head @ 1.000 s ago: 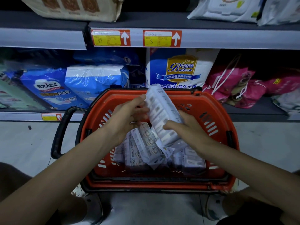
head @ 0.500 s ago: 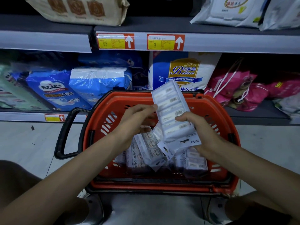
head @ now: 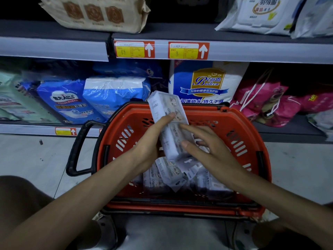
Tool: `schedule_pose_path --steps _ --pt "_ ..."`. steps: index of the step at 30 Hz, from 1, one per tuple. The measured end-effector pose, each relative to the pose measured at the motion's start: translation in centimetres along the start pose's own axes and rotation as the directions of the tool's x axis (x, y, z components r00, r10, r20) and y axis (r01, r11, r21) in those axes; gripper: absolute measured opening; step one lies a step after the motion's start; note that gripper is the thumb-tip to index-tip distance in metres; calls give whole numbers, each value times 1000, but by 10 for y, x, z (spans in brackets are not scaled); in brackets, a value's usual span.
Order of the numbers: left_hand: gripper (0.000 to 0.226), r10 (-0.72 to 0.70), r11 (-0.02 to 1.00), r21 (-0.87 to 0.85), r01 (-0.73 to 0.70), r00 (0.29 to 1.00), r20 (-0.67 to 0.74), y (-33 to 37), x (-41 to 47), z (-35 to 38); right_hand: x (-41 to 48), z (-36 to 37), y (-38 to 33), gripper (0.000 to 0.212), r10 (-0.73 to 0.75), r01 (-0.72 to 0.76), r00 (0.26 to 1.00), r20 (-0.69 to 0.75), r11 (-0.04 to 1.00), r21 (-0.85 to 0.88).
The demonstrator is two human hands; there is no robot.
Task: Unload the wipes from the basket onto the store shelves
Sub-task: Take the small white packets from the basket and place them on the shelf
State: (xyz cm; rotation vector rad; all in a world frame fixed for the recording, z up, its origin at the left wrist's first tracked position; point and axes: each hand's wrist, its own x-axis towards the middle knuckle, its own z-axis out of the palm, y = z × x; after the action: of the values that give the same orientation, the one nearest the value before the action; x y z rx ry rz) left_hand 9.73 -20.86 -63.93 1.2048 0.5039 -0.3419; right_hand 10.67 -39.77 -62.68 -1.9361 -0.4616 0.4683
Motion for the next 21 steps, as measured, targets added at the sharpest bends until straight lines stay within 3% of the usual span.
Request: schedule_pose_path --steps 4,7,11,16,18,21 --pt "44 50 988 -145 -45 998 32 4 -1 -4 -2 -2 -5 47 -100 98 995 -17 991 -92" --pt "46 103 985 -146 -92 992 69 10 -7 -1 -2 -6 -5 62 -182 190 982 55 946 -261" --pt "42 154 987 -63 -151 987 53 19 -19 -3 -4 -14 -3 82 -292 323 946 144 791 -520" --pt "51 232 969 81 -235 972 47 27 -40 -6 -9 -14 -13 79 -410 430 889 204 593 -681" --pt "52 277 951 125 -282 959 54 34 -52 -3 -11 -13 -20 77 -448 437 876 176 586 -682" --pt "44 370 918 143 -370 929 26 47 -69 4 -15 -14 -35 78 -482 448 868 121 654 -609"
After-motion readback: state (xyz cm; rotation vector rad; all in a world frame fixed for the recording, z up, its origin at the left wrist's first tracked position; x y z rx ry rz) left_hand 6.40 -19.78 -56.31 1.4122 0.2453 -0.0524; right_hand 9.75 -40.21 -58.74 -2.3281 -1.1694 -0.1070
